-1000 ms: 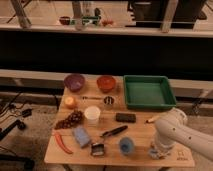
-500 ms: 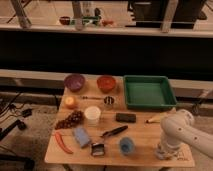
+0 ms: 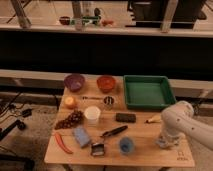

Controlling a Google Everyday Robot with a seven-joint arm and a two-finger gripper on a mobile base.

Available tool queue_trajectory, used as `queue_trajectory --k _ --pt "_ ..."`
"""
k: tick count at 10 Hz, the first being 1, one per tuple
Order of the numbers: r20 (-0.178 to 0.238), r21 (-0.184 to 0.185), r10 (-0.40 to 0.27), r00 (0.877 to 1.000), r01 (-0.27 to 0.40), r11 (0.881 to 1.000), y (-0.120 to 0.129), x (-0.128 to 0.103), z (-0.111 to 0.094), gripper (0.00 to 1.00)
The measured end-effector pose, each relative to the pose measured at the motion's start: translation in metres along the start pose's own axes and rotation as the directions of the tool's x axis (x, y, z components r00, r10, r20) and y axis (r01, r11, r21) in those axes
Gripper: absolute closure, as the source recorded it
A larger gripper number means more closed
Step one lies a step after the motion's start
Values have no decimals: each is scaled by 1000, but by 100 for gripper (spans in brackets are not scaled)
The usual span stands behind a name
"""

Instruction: Wipe table surface with towel

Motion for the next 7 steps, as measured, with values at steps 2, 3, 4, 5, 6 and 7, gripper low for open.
queue_trajectory --k 2,3,4,5,6,7 --pt "7 3 -16 1000 15 1000 -13 -15 3 97" --pt "14 2 -29 999 29 1000 -12 -28 4 97" --pt "26 9 -48 999 47 999 -12 -42 3 97" --pt "37 13 -66 997 66 998 -6 -55 2 97" --pt "44 10 -77 996 76 997 4 -61 -2 97" --pt "56 14 -87 995 86 996 18 -64 -9 97"
